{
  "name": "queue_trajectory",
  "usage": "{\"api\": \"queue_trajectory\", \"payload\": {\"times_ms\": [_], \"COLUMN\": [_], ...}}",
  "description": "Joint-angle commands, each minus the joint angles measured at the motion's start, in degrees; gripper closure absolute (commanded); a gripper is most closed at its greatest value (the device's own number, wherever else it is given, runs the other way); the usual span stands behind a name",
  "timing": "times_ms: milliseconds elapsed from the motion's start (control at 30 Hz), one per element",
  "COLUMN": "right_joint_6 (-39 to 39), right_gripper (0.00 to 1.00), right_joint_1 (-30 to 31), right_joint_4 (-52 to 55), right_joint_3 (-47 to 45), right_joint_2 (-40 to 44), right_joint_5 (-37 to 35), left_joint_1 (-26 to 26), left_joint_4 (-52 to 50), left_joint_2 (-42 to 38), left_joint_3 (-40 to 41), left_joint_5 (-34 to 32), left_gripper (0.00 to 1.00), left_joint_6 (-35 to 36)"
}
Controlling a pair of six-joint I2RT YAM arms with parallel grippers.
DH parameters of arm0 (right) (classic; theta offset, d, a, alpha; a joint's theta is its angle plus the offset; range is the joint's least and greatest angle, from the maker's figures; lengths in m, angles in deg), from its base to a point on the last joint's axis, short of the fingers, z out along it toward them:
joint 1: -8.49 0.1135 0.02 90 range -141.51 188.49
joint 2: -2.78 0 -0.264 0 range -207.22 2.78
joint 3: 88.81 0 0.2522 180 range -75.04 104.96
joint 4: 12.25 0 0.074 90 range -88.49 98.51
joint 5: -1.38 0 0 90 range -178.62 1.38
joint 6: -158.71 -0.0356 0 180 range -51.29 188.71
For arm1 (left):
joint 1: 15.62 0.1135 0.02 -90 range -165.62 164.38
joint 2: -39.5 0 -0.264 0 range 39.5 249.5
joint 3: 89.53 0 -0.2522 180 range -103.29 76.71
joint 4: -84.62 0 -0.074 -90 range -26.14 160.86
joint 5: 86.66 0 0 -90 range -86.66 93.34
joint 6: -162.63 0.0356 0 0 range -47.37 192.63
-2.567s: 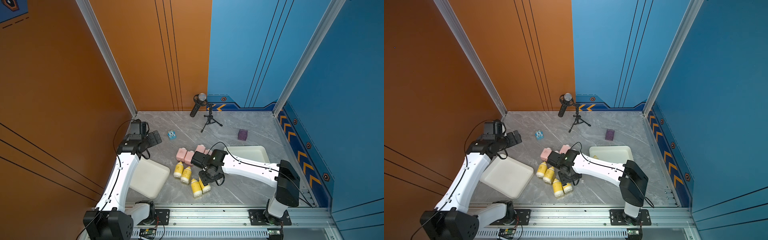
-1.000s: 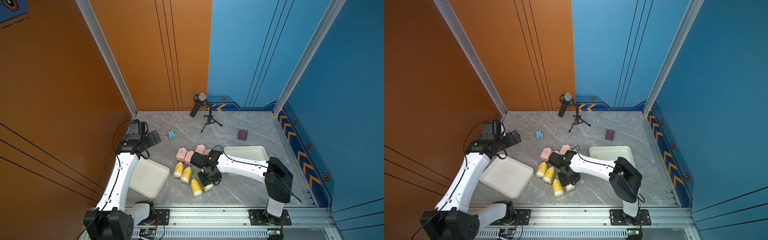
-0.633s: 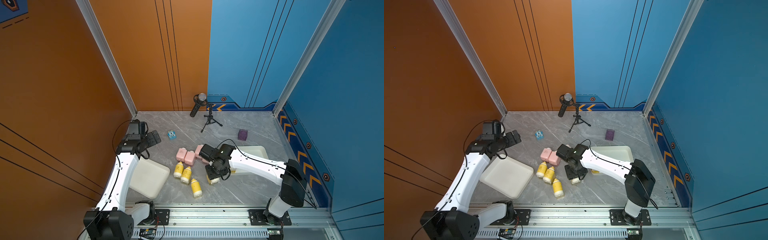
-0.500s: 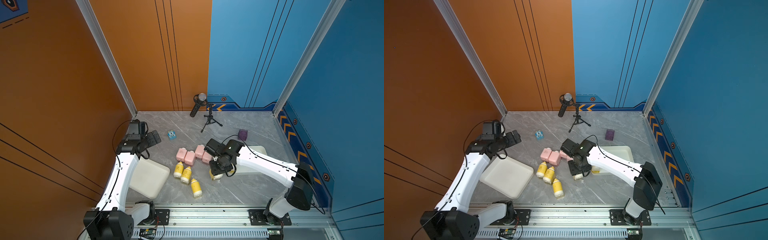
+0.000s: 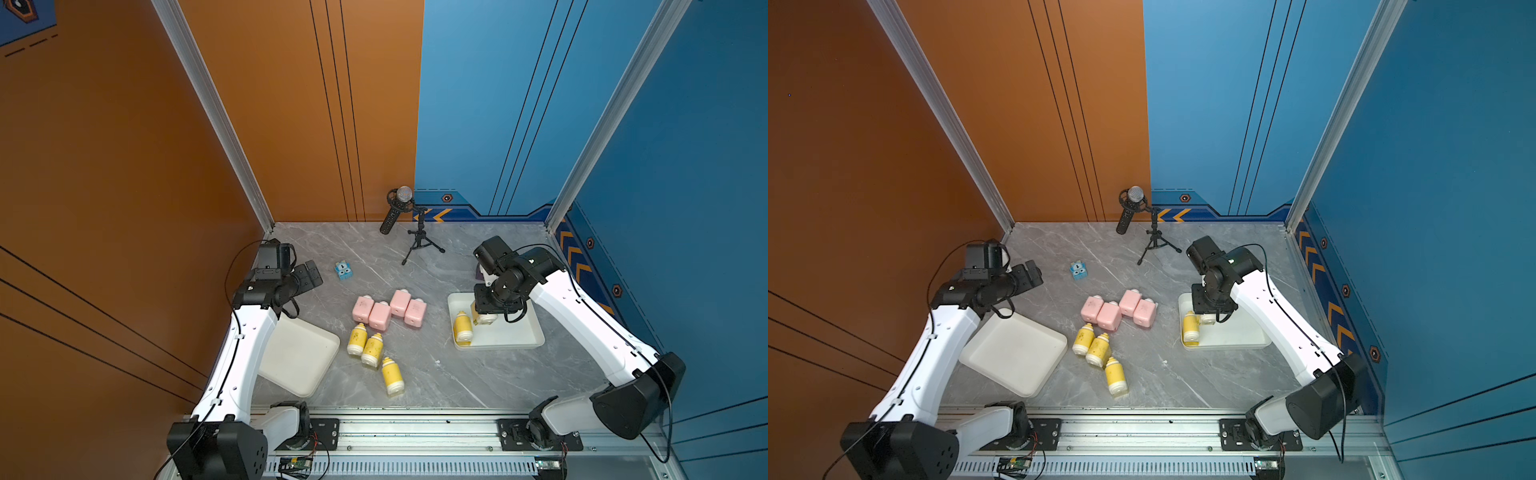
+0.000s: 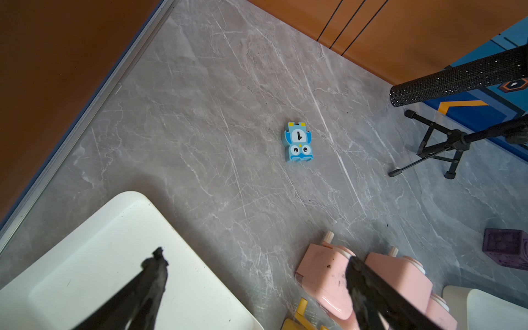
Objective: Place the pencil sharpeners by color into the storage box
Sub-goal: Pick up the pencil sharpener from the center of the board, then place the pencil sharpener in the storage box.
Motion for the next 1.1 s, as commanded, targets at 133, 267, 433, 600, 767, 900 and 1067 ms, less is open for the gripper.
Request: {"api": "queue_trajectory", "payload": {"times_ms": [133, 267, 433, 600, 767, 900, 1067], "right_joint_6": [6.3, 7.5, 7.7, 7.5, 6.6, 6.1, 5.2], "right_gripper": [0.68, 0.68, 0.68, 0.68, 0.68, 0.68, 0.68], "right_joint_1": [-6.9, -8.6, -9.5, -9.5, -9.4, -8.9, -7.6], "right_joint_4": [0.5, -1.6, -4.2, -6.1, -8.0, -9.2, -10.3], "right_joint_3": [-2.0, -4.6, -6.6, -7.4, -8.7, -9.8, -10.7], "right_joint_2": [-2.2, -3.6, -6.2, -8.5, -10.1, -11.0, -11.9], "right_joint_5": [0.0, 1.3, 2.1, 3.0, 3.7, 4.1, 4.3], "left_joint_1": [0.3, 0.1, -0.2, -0.2, -0.4, -0.3, -0.3], "left_joint_4": [-0.6, -0.6, -0.6, -0.7, -0.6, -0.6, -0.7], "left_joint_2": [0.1, 0.3, 0.2, 0.2, 0.2, 0.0, 0.0], "left_joint_3": [0.7, 0.7, 0.7, 0.8, 0.8, 0.8, 0.8], "left_joint_5": [1.0, 0.8, 0.5, 0.4, 0.4, 0.5, 0.6], "left_gripper": [0.02, 0.02, 0.02, 0.02, 0.02, 0.02, 0.02], "left_joint_6": [-0.4, -0.3, -0.2, -0.1, -0.1, -0.1, -0.1]}}
